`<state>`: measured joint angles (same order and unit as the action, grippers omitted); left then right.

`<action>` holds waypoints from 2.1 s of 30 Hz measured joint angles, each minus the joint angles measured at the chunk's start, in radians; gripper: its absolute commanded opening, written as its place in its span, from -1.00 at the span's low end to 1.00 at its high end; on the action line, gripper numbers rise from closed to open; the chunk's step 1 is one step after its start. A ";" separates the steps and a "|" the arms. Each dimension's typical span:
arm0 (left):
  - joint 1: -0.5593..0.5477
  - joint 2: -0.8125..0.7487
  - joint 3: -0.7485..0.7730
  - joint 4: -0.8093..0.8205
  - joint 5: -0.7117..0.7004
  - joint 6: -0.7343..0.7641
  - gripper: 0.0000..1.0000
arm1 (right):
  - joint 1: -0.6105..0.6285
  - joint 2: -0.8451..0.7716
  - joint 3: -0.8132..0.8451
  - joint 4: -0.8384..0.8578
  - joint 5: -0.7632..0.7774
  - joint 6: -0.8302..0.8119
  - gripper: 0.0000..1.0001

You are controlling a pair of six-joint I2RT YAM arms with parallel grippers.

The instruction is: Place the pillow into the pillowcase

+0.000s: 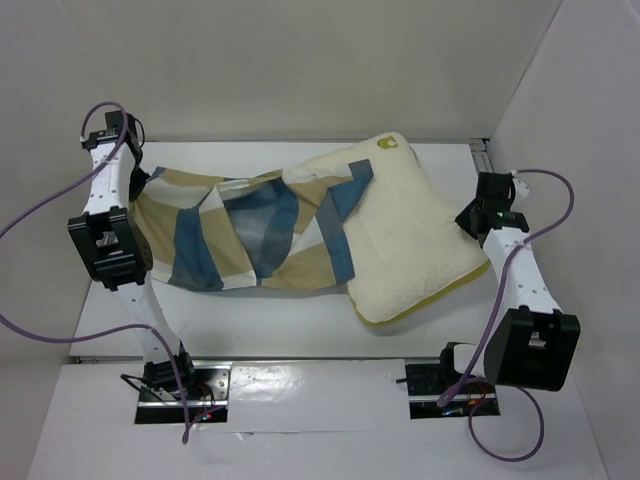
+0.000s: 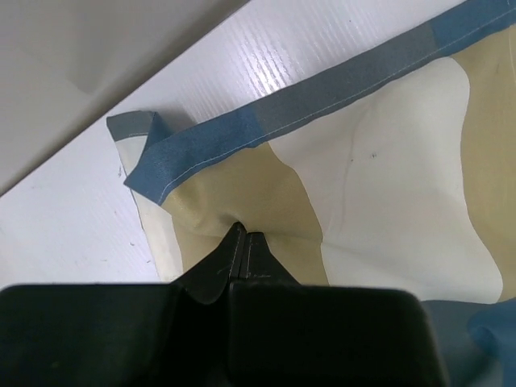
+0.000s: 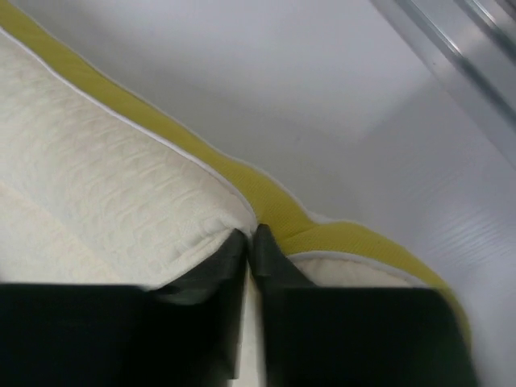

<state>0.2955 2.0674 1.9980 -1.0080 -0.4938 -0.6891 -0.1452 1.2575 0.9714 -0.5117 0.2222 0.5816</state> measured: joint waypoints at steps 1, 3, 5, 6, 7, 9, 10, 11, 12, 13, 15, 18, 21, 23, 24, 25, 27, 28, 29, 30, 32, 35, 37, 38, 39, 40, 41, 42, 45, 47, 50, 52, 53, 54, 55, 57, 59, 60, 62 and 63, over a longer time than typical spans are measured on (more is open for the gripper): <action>0.002 0.003 0.006 -0.005 0.000 0.000 -0.78 | -0.002 0.011 0.025 -0.006 0.003 -0.004 0.26; 0.006 0.007 0.017 -0.010 0.013 0.013 -0.04 | 0.008 0.044 0.080 -0.002 0.012 -0.025 0.75; 0.003 0.007 0.019 -0.006 0.056 0.035 0.49 | 0.052 0.058 0.106 0.014 0.028 -0.050 0.90; -0.001 0.007 0.019 -0.003 0.074 0.048 0.76 | 0.106 0.058 0.111 0.016 0.038 -0.059 0.92; -0.010 0.006 0.017 0.002 0.095 0.059 0.76 | 0.132 0.058 0.114 0.015 0.040 -0.063 0.92; -0.054 -0.010 -0.015 0.026 0.127 0.073 0.92 | 0.238 0.077 0.150 0.000 0.082 -0.071 0.95; -0.089 -0.020 -0.034 0.031 0.135 0.083 1.00 | 0.288 0.094 0.177 -0.006 0.105 -0.079 0.95; -0.129 -0.032 -0.049 0.035 0.140 0.088 1.00 | 0.332 0.114 0.204 -0.007 0.126 -0.085 0.95; -0.175 -0.043 -0.064 0.041 0.144 0.090 1.00 | 0.383 0.138 0.231 -0.006 0.144 -0.096 0.95; -0.224 -0.055 -0.077 0.047 0.150 0.096 1.00 | 0.428 0.155 0.251 -0.006 0.158 -0.111 0.98; -0.318 -0.087 -0.115 0.071 0.174 0.119 1.00 | 0.512 0.182 0.263 -0.006 0.169 -0.138 1.00; -0.431 -0.134 -0.174 0.109 0.243 0.165 1.00 | 0.616 0.212 0.259 -0.010 0.163 -0.164 1.00; -0.480 -0.161 -0.235 0.150 0.285 0.198 1.00 | 0.652 0.215 0.216 -0.006 0.097 -0.172 1.00; -0.492 -0.154 -0.253 0.164 0.299 0.216 1.00 | 0.651 0.217 0.183 -0.006 0.037 -0.175 1.00; -0.494 -0.145 -0.254 0.166 0.303 0.220 1.00 | 0.648 0.220 0.173 -0.006 0.013 -0.175 1.00; -0.494 -0.132 -0.253 0.172 0.307 0.223 0.98 | 0.648 0.224 0.169 -0.007 -0.009 -0.175 1.00; -0.494 -0.097 -0.253 0.184 0.310 0.230 0.94 | 0.650 0.239 0.169 -0.004 -0.039 -0.176 1.00; -0.493 -0.077 -0.253 0.185 0.311 0.238 0.83 | 0.652 0.245 0.169 -0.005 -0.049 -0.177 1.00; -0.493 -0.059 -0.254 0.187 0.312 0.240 0.73 | 0.652 0.255 0.171 -0.005 -0.057 -0.179 1.00; -0.493 -0.044 -0.254 0.187 0.310 0.239 0.58 | 0.652 0.267 0.175 -0.006 -0.066 -0.181 1.00; -0.492 -0.014 -0.254 0.188 0.299 0.237 -0.44 | 0.652 0.298 0.189 -0.008 -0.072 -0.184 1.00; -0.479 0.020 -0.246 0.175 0.277 0.233 -1.00 | 0.655 0.333 0.196 -0.013 -0.072 -0.187 1.00; -0.458 0.031 -0.221 0.151 0.269 0.207 -1.00 | 0.658 0.344 0.196 -0.014 -0.071 -0.186 1.00; -0.441 0.031 -0.211 0.145 0.263 0.185 -1.00 | 0.658 0.349 0.196 -0.013 -0.073 -0.185 1.00; -0.420 0.020 -0.207 0.145 0.261 0.173 -1.00 | 0.659 0.353 0.196 -0.013 -0.074 -0.185 1.00; -0.396 0.006 -0.208 0.146 0.261 0.159 -1.00 | 0.659 0.362 0.196 -0.011 -0.074 -0.183 0.78; -0.371 -0.014 -0.211 0.148 0.259 0.147 -1.00 | 0.661 0.372 0.198 -0.012 -0.074 -0.187 0.50; -0.350 -0.044 -0.223 0.158 0.261 0.137 -1.00 | 0.663 0.386 0.200 -0.011 -0.069 -0.187 0.06; -0.288 -0.152 -0.245 0.163 0.261 0.126 -1.00 | 0.666 0.423 0.197 -0.005 -0.027 -0.179 -1.00; -0.269 -0.221 -0.244 0.174 0.262 0.114 -1.00 | 0.659 0.421 0.187 -0.001 0.009 -0.140 -1.00; -0.254 -0.276 -0.230 0.176 0.274 0.109 -1.00 | 0.642 0.371 0.142 0.010 0.055 -0.080 -1.00; -0.246 -0.275 -0.211 0.175 0.286 0.109 -1.00 | 0.601 0.299 0.082 0.010 0.076 -0.051 -1.00; -0.241 -0.271 -0.209 0.176 0.292 0.109 -1.00 | 0.570 0.254 0.049 0.002 0.084 -0.043 -1.00; -0.236 -0.265 -0.209 0.172 0.298 0.109 -1.00 | 0.537 0.210 0.022 -0.010 0.098 -0.039 -1.00; -0.233 -0.257 -0.209 0.170 0.303 0.109 -1.00 | 0.508 0.164 0.000 -0.026 0.117 -0.039 -1.00; -0.227 -0.239 -0.208 0.167 0.314 0.109 -1.00 | 0.466 0.093 -0.028 -0.052 0.148 -0.045 -1.00; -0.225 -0.217 -0.208 0.164 0.320 0.110 -1.00 | 0.472 0.053 -0.031 -0.071 0.156 -0.061 -1.00; -0.225 -0.205 -0.206 0.162 0.326 0.110 -1.00 | 0.491 0.040 -0.031 -0.071 0.147 -0.076 -0.92; -0.225 -0.188 -0.205 0.161 0.336 0.111 -1.00 | 0.542 0.028 -0.029 -0.066 0.125 -0.086 0.15; -0.225 -0.183 -0.204 0.159 0.339 0.111 -1.00 | 0.570 0.026 -0.027 -0.063 0.111 -0.089 0.59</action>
<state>0.0704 1.8847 1.7943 -0.8486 -0.1551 -0.5781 0.4248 1.2831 0.9443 -0.5751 0.3328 0.4927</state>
